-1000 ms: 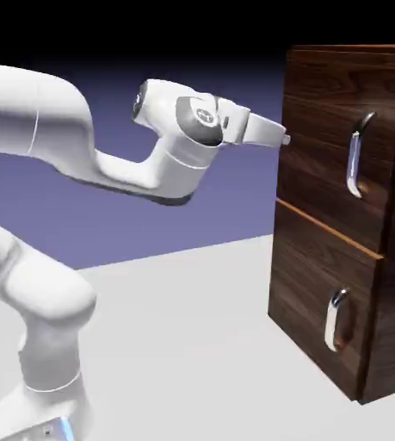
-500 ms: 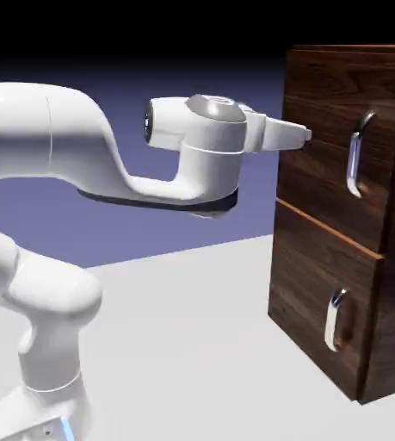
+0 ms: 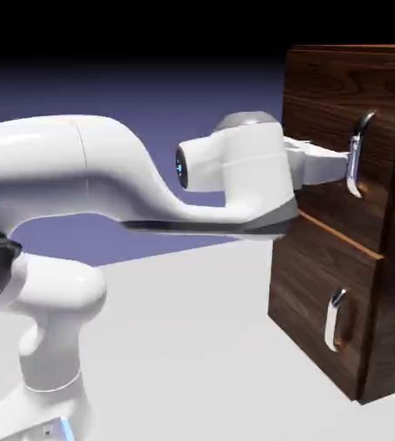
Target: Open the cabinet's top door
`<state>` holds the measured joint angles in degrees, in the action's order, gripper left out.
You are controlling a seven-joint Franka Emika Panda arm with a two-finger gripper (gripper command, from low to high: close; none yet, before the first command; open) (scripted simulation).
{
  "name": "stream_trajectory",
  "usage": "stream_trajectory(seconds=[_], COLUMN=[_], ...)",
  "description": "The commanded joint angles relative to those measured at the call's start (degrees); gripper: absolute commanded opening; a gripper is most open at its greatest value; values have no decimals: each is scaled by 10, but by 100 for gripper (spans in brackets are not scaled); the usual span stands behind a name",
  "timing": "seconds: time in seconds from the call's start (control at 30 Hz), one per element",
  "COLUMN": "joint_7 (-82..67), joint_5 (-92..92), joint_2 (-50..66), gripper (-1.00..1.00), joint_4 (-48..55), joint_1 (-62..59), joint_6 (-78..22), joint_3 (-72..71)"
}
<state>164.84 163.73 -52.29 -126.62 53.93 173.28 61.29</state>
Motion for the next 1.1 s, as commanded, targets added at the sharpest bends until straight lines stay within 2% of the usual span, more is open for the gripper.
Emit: stream_trajectory(seconds=[0.0, 0.23, 0.27, 0.6, 1.07], joint_7=[7, 11, 11, 12, 12], joint_5=[9, 17, 17, -78, -261], joint_2=[-1, 32, 32, 63, 62], gripper=[0, 0, -100, -100, -100], joint_4=[2, 76, 76, -56, -202], joint_1=[3, 108, 108, -79, -367], joint_6=[0, -14, -14, -108, -194], joint_3=[3, 70, 70, -72, -349])
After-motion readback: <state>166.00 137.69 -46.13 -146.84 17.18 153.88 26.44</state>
